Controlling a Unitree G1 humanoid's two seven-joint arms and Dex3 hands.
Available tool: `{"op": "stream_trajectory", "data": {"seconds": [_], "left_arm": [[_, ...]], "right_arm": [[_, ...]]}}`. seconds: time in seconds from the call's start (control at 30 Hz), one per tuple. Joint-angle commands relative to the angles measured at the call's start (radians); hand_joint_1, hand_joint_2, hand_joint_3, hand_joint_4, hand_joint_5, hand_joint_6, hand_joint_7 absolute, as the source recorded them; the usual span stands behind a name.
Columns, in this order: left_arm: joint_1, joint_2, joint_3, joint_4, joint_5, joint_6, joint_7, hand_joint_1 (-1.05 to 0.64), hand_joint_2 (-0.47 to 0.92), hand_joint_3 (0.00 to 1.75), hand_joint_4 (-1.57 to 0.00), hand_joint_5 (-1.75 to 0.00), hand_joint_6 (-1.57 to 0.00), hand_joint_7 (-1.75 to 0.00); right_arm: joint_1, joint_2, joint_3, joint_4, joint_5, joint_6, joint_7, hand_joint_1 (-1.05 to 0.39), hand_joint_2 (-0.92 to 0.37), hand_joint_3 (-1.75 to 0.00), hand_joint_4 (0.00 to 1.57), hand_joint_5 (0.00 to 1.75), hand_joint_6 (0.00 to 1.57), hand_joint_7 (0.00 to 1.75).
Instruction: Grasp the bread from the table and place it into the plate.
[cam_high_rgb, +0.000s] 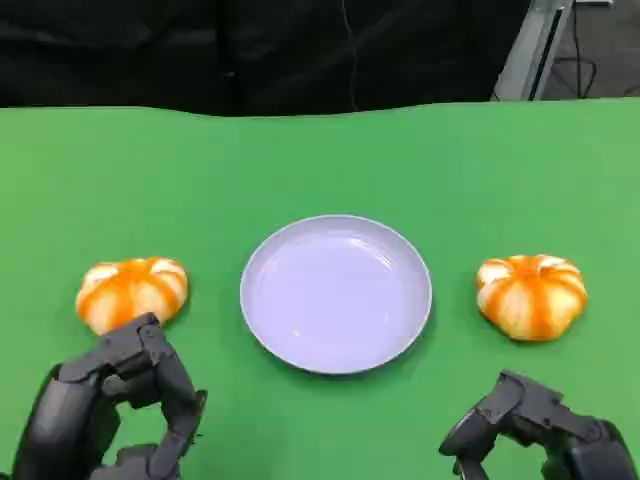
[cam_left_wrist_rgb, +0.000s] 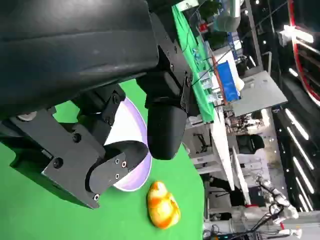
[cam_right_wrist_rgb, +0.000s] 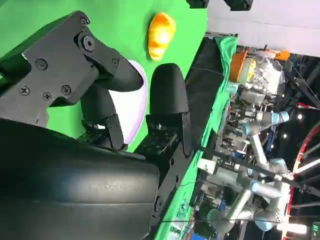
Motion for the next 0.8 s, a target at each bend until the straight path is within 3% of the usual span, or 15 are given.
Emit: {"op": "stream_trajectory", "data": {"seconds": [0.03, 0.37, 0.6, 0.73, 0.8], "left_arm": [[0.000, 0.010, 0.011, 0.007, 0.001, -0.010, 0.005, -0.09, 0.47, 1.08, -0.87, -1.75, -0.70, -1.75], [0.000, 0.013, 0.014, 0.007, -0.010, -0.006, -0.002, -0.07, 0.50, 1.04, -0.86, -1.75, -0.68, -1.75], [-0.002, 0.010, 0.016, 0.002, -0.013, 0.014, 0.005, -0.04, 0.49, 1.12, -0.82, -1.75, -0.68, -1.69], [-0.004, 0.002, 0.026, -0.031, -0.014, 0.081, 0.035, -0.03, 0.61, 0.97, -0.70, -1.74, -0.67, -1.47], [-0.030, 0.009, 0.037, -0.010, -0.018, 0.075, 0.031, 0.00, 0.65, 0.93, -0.64, -1.63, -0.63, -1.29]], "right_arm": [[0.001, -0.002, -0.005, 0.000, 0.000, -0.002, -0.007, -0.11, -0.37, -1.26, 0.69, 1.59, 0.77, 1.33], [0.003, -0.002, -0.001, -0.003, 0.004, 0.003, -0.004, -0.10, -0.37, -1.27, 0.69, 1.60, 0.76, 1.34], [0.002, -0.001, -0.001, -0.003, 0.000, 0.001, -0.007, -0.10, -0.36, -1.27, 0.69, 1.60, 0.76, 1.34], [0.002, 0.000, 0.001, -0.003, -0.002, -0.001, -0.007, -0.10, -0.36, -1.27, 0.69, 1.60, 0.76, 1.34], [0.000, 0.000, 0.003, -0.002, -0.003, 0.000, -0.007, -0.11, -0.37, -1.27, 0.70, 1.60, 0.76, 1.34]]}}
